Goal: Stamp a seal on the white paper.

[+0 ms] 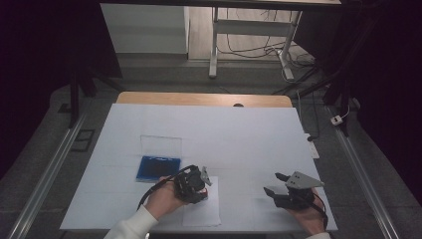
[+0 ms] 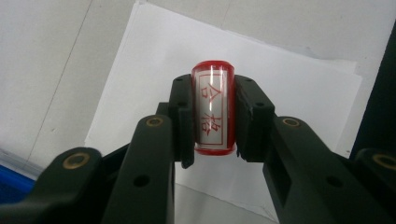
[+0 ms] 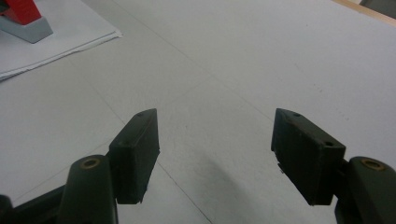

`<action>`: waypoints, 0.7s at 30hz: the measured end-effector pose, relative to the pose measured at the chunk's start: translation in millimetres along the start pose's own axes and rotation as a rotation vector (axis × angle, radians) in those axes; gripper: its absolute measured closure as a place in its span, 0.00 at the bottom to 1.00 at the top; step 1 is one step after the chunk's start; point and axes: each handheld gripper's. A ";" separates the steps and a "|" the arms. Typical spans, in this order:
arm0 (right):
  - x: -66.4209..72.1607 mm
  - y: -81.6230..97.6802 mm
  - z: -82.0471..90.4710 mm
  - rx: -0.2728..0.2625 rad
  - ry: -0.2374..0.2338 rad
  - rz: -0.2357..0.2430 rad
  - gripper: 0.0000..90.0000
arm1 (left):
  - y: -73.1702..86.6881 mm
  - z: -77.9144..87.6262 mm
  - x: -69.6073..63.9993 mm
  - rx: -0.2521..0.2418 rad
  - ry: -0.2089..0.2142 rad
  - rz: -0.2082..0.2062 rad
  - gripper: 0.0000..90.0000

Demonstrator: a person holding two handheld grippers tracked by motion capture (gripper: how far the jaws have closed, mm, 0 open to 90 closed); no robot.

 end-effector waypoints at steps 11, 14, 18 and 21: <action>0.4 -0.3 0.6 -0.002 -0.001 0.001 0.35 | 1.5 -0.1 0.6 -0.008 0.004 0.000 0.79; 0.3 -0.2 0.5 -0.003 -0.003 0.002 0.35 | 2.2 -0.1 0.6 -0.013 0.004 0.000 0.79; 0.3 -0.5 0.6 -0.003 -0.004 0.002 0.35 | 2.8 0.1 0.4 -0.018 0.002 0.002 0.79; 0.4 -0.7 1.0 -0.009 -0.002 -0.003 0.35 | 2.7 0.9 -0.4 -0.020 -0.004 0.002 0.79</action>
Point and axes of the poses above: each handheld gripper's, and its own axes: z roughly backward along the jaws, y roughly out of its underside, x roughly to its left, and after that the axes turned 5 degrees about -x, right-handed
